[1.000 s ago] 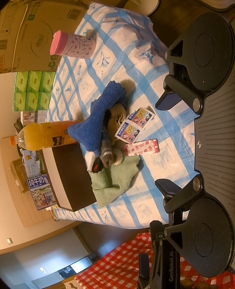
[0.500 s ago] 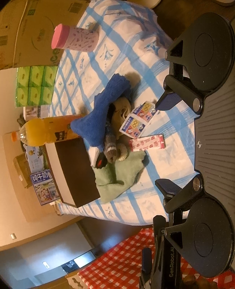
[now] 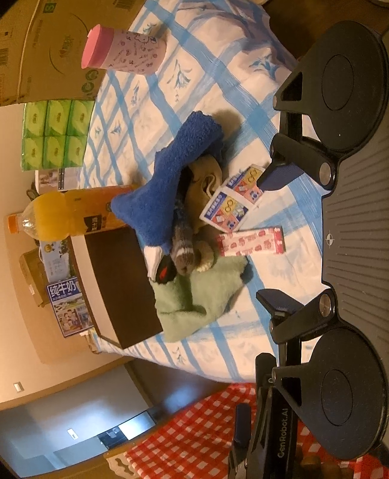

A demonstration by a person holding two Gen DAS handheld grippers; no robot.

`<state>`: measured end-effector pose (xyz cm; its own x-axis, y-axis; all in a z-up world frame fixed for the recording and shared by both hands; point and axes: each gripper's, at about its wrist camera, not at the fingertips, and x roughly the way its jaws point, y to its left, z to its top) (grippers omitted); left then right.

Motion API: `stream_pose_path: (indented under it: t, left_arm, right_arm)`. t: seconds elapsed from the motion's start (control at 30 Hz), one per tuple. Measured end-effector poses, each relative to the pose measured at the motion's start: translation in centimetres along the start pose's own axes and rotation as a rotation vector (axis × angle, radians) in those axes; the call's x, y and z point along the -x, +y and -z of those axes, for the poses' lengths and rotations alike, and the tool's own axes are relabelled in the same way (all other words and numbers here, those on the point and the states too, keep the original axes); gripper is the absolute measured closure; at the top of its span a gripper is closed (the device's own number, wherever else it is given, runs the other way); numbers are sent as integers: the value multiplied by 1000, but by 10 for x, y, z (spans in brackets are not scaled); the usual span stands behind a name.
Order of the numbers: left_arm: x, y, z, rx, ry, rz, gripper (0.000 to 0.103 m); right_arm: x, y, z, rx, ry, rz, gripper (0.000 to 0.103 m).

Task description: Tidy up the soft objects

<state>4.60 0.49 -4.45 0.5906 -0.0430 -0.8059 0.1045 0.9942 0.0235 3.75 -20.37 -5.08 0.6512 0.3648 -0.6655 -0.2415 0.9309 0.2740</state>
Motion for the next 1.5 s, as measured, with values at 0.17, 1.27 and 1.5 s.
stream_pose_path:
  t: [0.17,1.27,1.5]
  left_arm:
    - [-22,-13,-4,-5,23,44,17]
    - [-105,-74,-29,-66,39,115,83]
    - [-94,-60,-21,-85,40,122,90]
  right_arm:
    - [-12,-18,-3,-10,-7,30,38]
    - [-60,-84,-6,-82,34,-30,51]
    - [-69,-75,-7,-36,37,-55,53]
